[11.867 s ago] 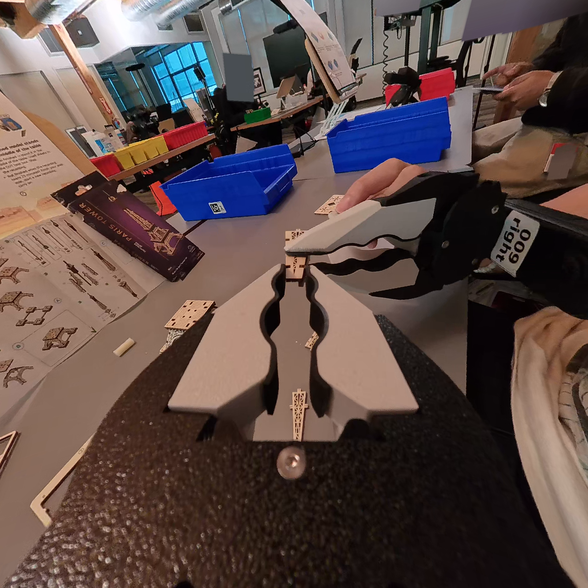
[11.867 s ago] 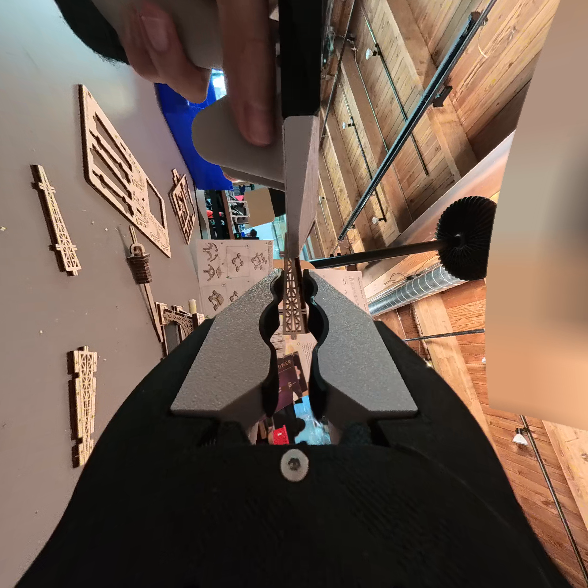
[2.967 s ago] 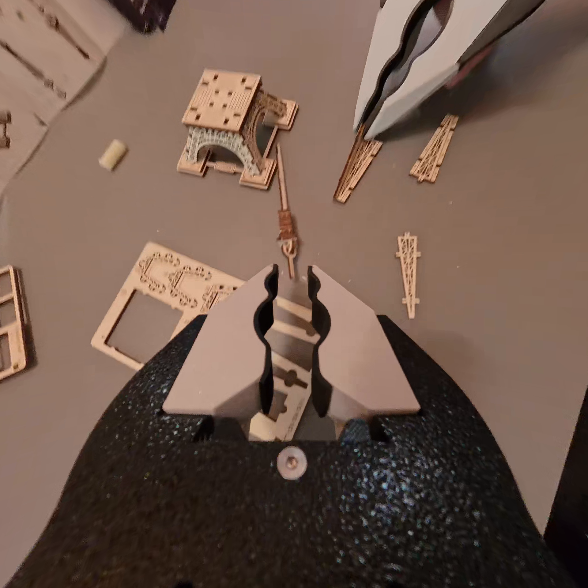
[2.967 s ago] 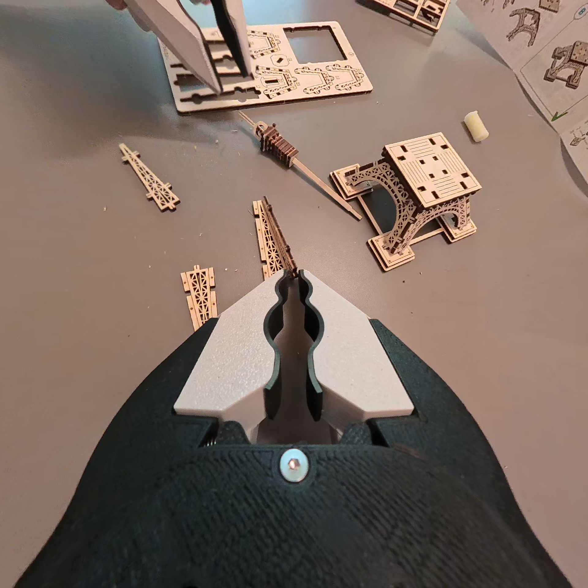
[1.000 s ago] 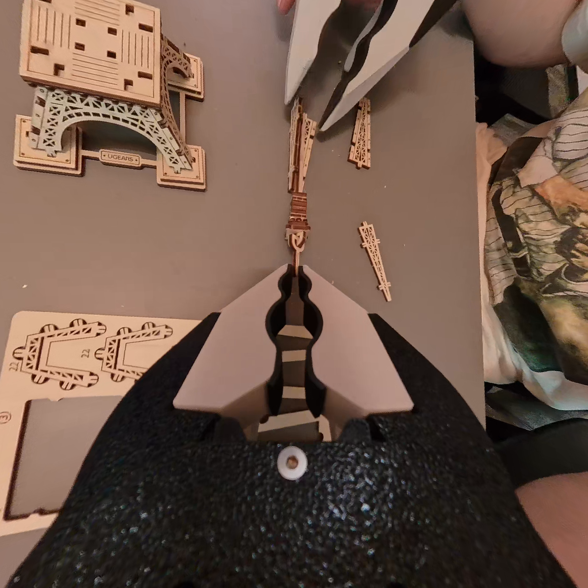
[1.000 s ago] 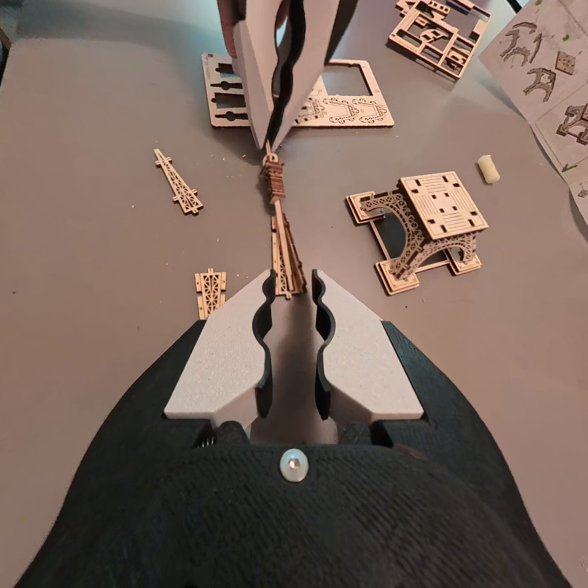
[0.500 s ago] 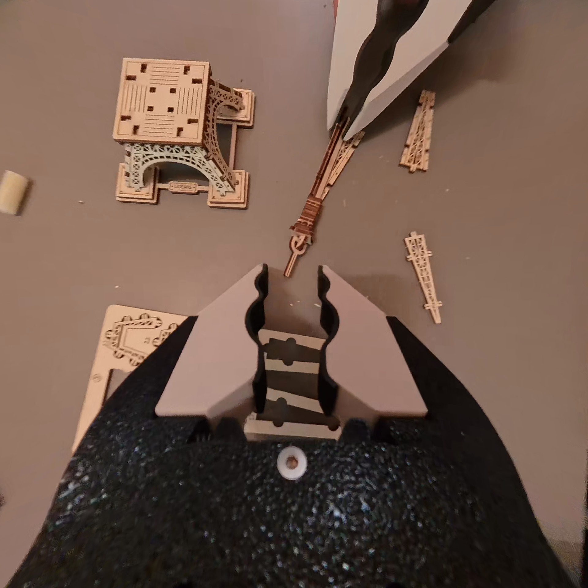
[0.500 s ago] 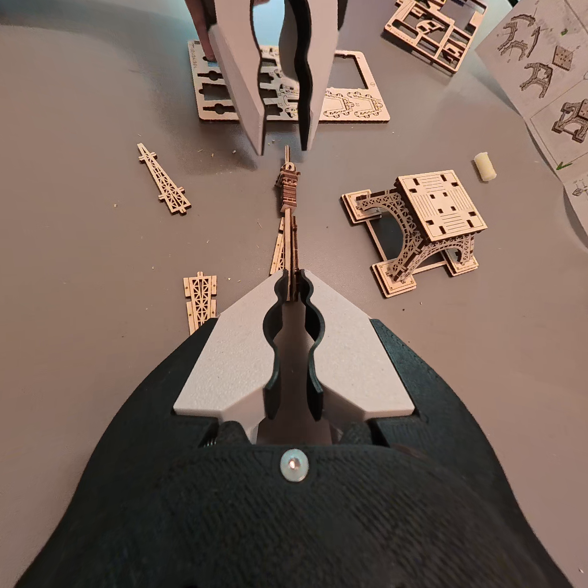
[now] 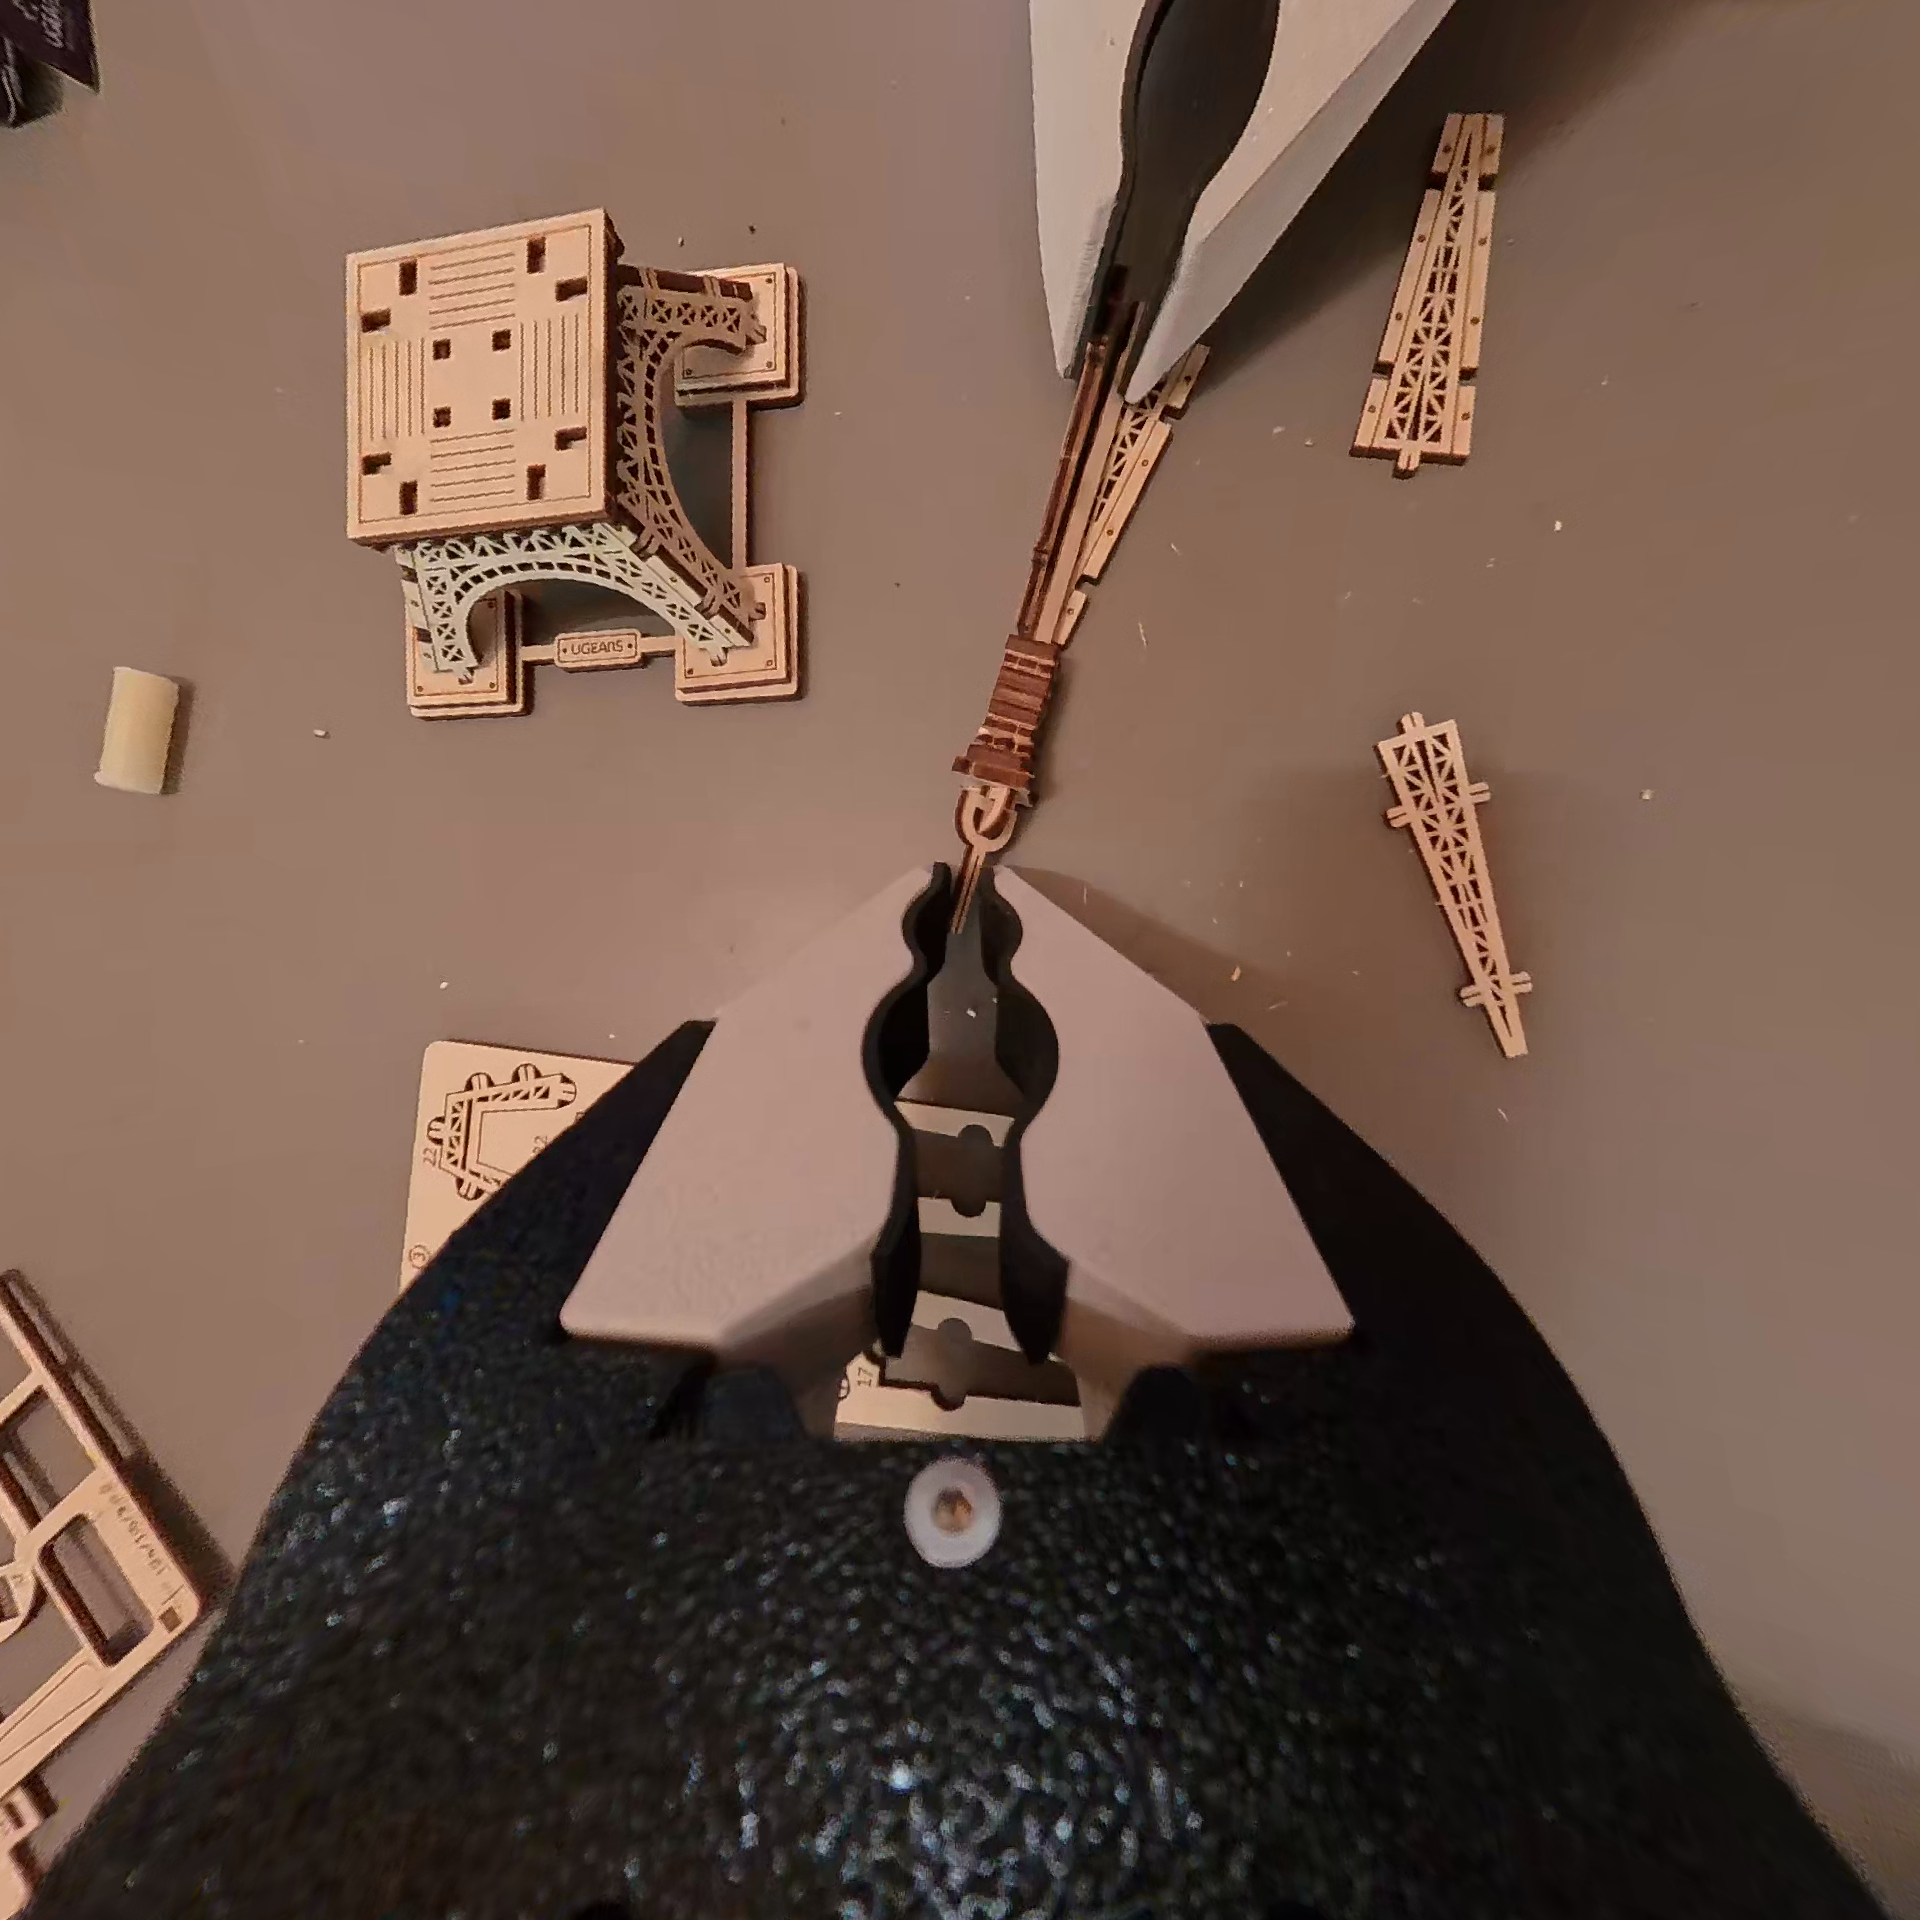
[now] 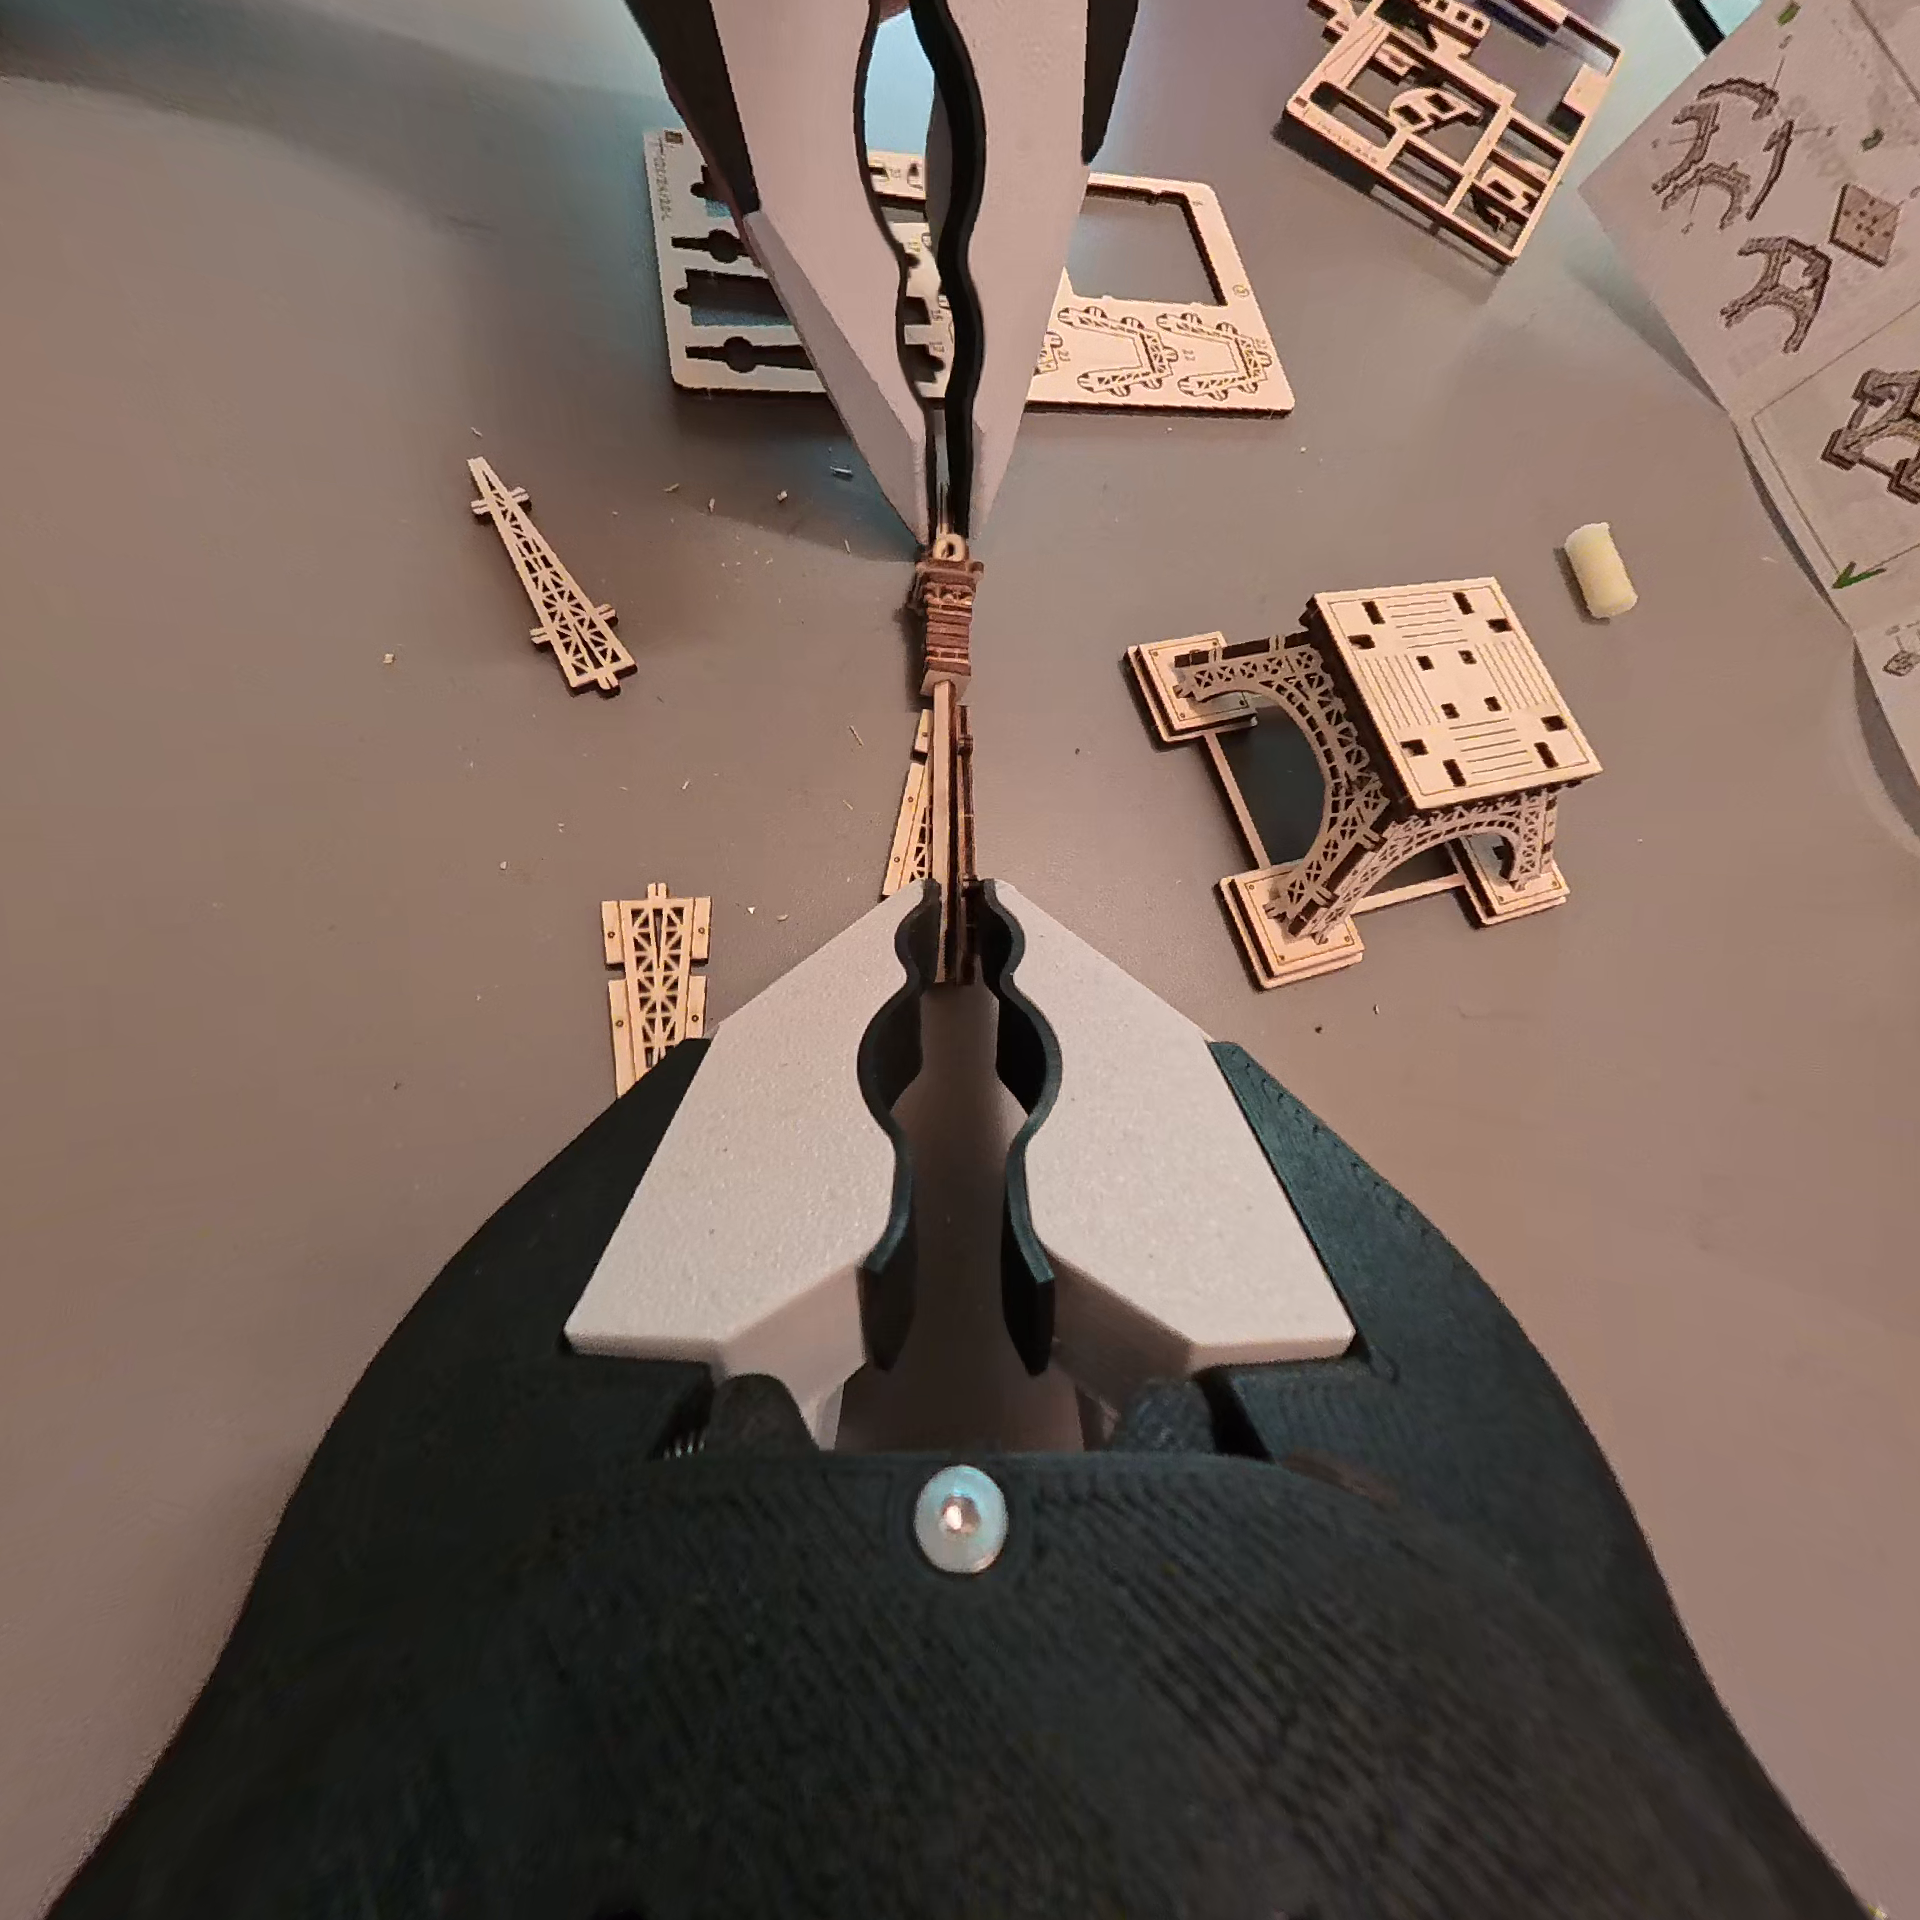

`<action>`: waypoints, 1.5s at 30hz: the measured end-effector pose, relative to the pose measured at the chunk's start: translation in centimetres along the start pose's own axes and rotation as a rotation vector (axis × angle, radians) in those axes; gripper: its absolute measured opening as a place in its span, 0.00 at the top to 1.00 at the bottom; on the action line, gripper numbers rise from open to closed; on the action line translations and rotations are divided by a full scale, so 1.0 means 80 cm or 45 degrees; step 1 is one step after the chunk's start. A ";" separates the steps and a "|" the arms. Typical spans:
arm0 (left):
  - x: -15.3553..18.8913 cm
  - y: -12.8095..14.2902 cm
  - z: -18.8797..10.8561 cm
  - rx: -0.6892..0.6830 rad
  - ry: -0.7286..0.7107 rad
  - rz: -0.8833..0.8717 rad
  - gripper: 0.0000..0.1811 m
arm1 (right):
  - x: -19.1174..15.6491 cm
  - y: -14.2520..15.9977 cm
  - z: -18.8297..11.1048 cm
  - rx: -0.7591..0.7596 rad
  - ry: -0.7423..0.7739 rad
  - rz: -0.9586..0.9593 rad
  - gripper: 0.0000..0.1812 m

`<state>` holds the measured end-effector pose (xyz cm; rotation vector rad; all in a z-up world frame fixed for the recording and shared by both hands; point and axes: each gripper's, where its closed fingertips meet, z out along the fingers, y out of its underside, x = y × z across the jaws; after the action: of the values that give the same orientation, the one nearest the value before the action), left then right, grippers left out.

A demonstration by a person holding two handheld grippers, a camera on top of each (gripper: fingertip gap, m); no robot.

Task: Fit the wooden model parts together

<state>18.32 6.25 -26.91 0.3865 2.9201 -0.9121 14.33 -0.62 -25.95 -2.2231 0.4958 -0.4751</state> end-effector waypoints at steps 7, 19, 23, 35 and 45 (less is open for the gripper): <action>0.003 -0.001 0.001 -0.029 0.019 0.023 0.98 | 0.001 0.000 0.001 -0.002 0.009 -0.025 0.97; 0.002 -0.008 0.005 -0.022 -0.007 0.044 0.97 | 0.003 0.001 0.002 -0.008 0.044 -0.046 0.93; 0.001 -0.008 0.004 -0.012 -0.032 0.038 0.93 | 0.004 0.003 -0.001 -0.009 0.039 -0.028 0.92; -0.001 -0.007 -0.015 0.109 -0.078 -0.053 0.91 | -0.001 0.011 -0.043 -0.031 -0.067 0.088 0.82; 0.001 -0.006 0.001 0.084 -0.002 -0.080 0.98 | -0.019 0.016 -0.030 -0.108 -0.118 0.187 1.00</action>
<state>18.13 5.85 -26.69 0.2993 2.9220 -1.0182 11.65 -2.11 -25.73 -2.2580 0.6351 -0.2772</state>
